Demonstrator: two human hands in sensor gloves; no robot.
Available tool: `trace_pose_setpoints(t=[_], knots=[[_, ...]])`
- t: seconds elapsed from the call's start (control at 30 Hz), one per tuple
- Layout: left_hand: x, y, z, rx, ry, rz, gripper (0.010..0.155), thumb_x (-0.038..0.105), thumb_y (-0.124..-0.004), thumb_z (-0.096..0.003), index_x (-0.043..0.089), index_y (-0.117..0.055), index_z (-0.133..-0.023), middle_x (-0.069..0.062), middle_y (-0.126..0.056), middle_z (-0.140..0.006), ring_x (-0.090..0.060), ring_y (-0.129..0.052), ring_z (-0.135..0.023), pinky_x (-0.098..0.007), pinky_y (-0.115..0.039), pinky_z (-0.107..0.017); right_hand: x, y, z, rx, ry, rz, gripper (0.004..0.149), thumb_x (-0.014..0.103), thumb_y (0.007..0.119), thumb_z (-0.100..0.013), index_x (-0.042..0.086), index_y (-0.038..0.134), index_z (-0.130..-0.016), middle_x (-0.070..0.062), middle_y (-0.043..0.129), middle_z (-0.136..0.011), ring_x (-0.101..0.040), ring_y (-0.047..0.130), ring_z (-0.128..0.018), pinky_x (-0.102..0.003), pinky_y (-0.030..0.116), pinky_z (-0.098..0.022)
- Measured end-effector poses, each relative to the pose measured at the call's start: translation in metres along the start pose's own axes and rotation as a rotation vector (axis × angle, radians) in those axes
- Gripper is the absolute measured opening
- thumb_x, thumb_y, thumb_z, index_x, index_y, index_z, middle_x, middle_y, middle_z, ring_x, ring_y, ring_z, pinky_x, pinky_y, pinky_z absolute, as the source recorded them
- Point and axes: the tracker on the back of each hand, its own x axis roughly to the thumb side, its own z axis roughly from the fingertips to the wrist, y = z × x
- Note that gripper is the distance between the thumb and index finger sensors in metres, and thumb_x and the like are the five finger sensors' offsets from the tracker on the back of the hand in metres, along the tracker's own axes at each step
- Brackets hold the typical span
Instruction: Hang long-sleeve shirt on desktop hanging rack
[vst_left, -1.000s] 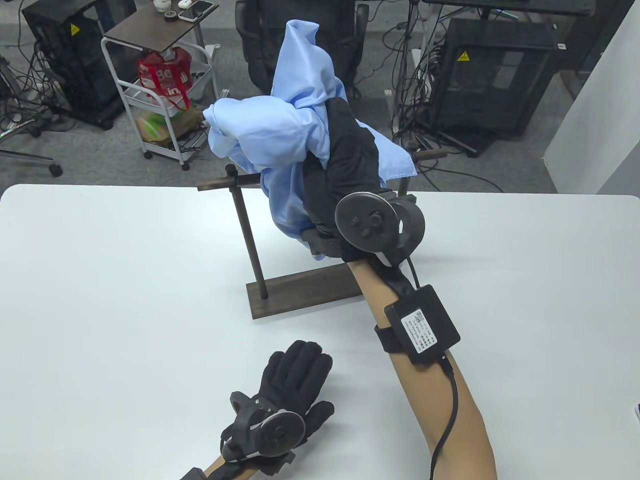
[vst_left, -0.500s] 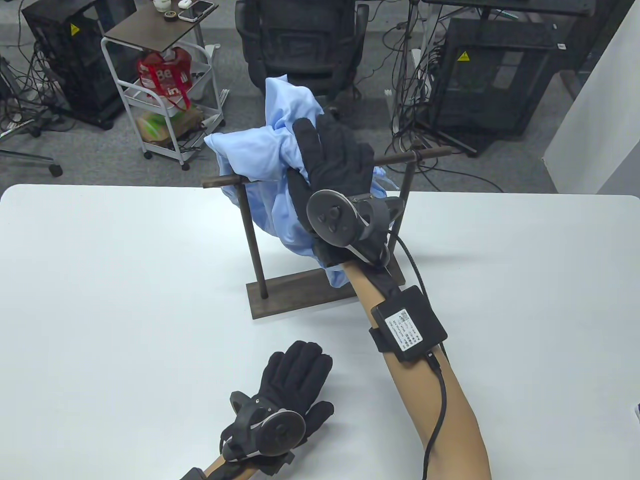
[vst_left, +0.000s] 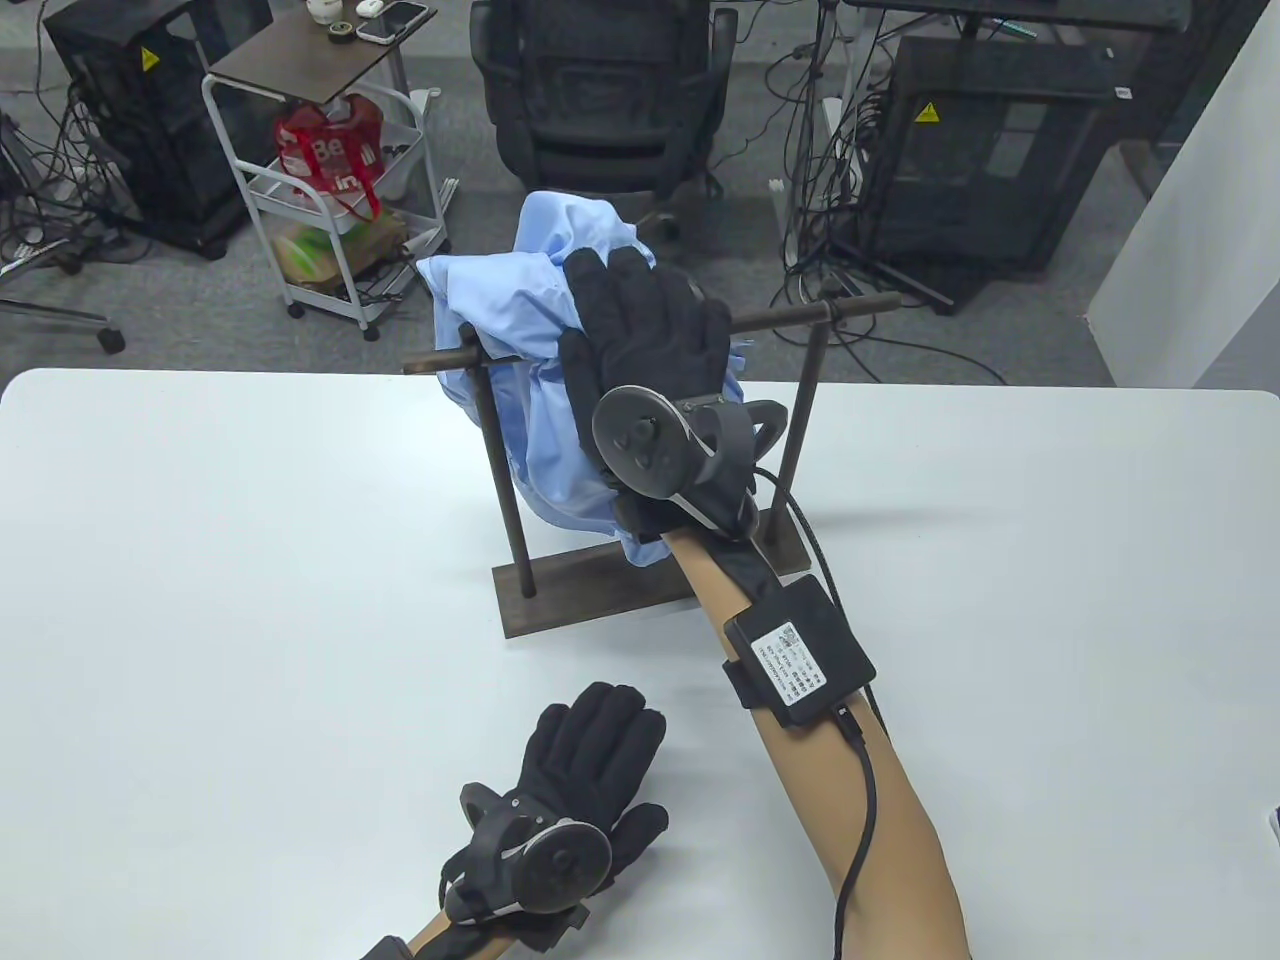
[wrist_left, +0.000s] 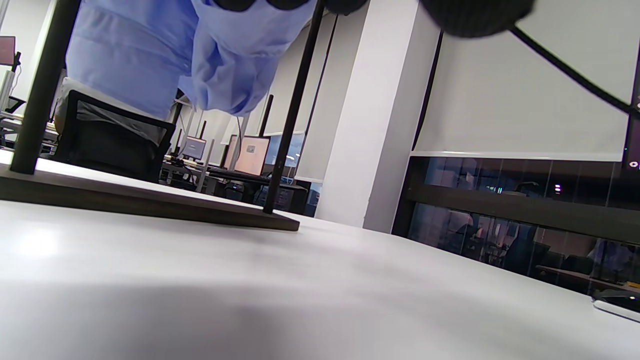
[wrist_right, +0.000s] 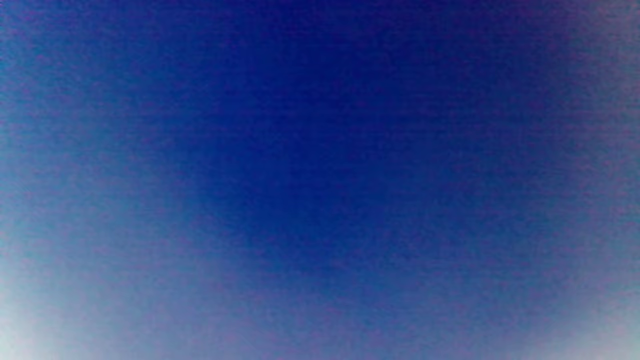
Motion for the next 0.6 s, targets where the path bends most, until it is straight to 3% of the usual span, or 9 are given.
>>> trace_pose_setpoints(t=[0.1,0.23,0.33,0.6], knots=[[0.000,0.000,0.000,-0.001,-0.002,-0.003,0.081,0.056,-0.067,-0.0418,0.024,-0.036,-0.110,-0.004,-0.033,-0.118,-0.034,-0.039,-0.112,-0.065,-0.045,-0.078,0.000,0.003,0.001,0.034,-0.019,0.032,0.053,0.049,0.060,-0.060,0.027,0.063,-0.107,-0.012,0.063,-0.116,-0.049,0.058,-0.105,-0.073,0.043,-0.071],[0.001,0.000,0.000,0.000,-0.002,-0.005,0.081,0.056,-0.067,-0.0417,0.024,-0.036,-0.110,-0.004,-0.033,-0.118,-0.034,-0.039,-0.112,-0.065,-0.045,-0.078,0.002,0.002,0.001,0.080,-0.048,0.110,0.058,0.053,0.056,-0.059,0.026,0.058,-0.111,-0.012,0.059,-0.119,-0.049,0.055,-0.107,-0.072,0.043,-0.072],[0.001,0.000,0.000,-0.001,-0.002,-0.005,0.081,0.056,-0.067,-0.0418,0.024,-0.036,-0.110,-0.004,-0.033,-0.118,-0.034,-0.039,-0.112,-0.065,-0.045,-0.078,0.004,-0.009,0.002,0.139,-0.041,0.055,0.064,0.054,0.059,-0.059,0.024,0.049,-0.114,-0.014,0.051,-0.122,-0.051,0.050,-0.109,-0.073,0.039,-0.073],[0.001,-0.001,-0.001,-0.005,0.006,-0.005,0.082,0.056,-0.067,-0.0418,0.024,-0.036,-0.110,-0.004,-0.033,-0.117,-0.034,-0.039,-0.112,-0.065,-0.045,-0.078,0.003,-0.059,0.030,0.055,-0.140,0.068,0.073,0.058,0.066,-0.056,0.021,0.045,-0.115,-0.015,0.048,-0.123,-0.050,0.049,-0.110,-0.073,0.042,-0.072]])
